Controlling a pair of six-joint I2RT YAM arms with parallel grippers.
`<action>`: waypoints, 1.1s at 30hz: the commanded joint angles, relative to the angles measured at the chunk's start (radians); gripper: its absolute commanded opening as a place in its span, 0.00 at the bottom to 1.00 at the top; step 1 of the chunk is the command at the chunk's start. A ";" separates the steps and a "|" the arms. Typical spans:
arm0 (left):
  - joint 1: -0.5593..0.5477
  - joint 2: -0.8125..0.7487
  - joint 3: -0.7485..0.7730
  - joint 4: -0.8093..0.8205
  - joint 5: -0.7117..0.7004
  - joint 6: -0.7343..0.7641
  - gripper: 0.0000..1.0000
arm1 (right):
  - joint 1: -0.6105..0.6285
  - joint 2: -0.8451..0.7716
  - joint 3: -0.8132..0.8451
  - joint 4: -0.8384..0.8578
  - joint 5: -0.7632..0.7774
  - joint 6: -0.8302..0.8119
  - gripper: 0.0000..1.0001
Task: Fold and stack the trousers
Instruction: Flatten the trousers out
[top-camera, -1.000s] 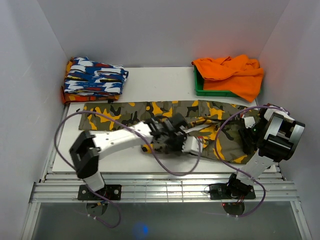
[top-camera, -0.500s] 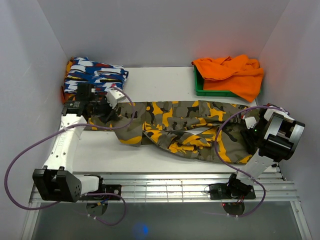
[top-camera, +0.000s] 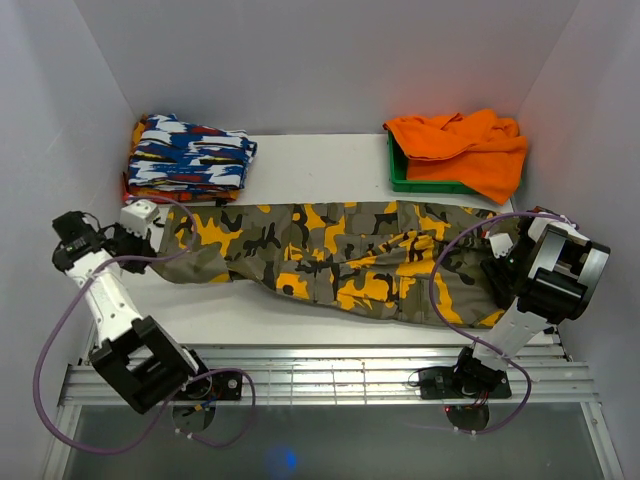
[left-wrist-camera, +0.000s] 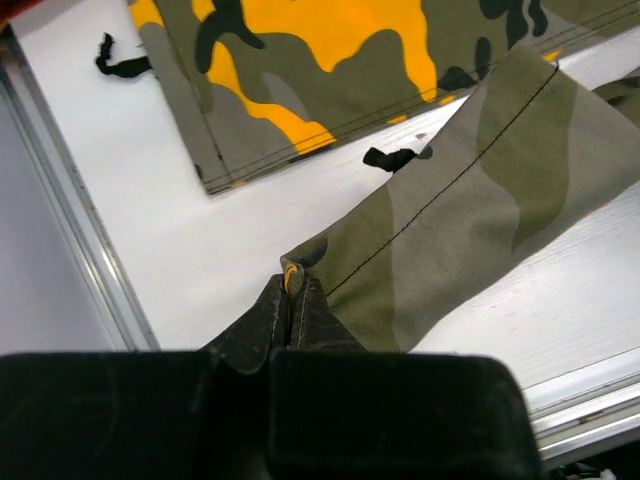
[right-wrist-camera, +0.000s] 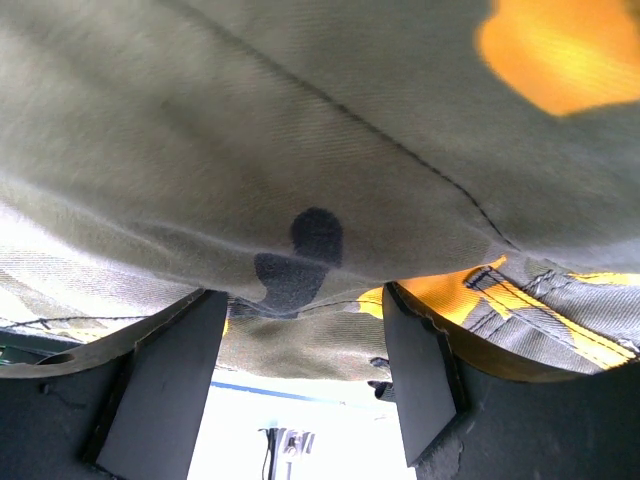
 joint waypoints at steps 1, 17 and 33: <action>0.138 0.130 0.118 -0.098 0.245 0.246 0.02 | -0.010 0.025 0.028 0.085 0.028 -0.037 0.69; 0.230 0.057 -0.038 -0.465 0.440 1.289 0.98 | -0.008 -0.030 0.103 -0.018 -0.055 -0.050 0.79; -0.083 0.314 0.088 -0.256 0.150 0.010 0.87 | 0.110 -0.102 0.222 -0.176 -0.273 -0.012 0.79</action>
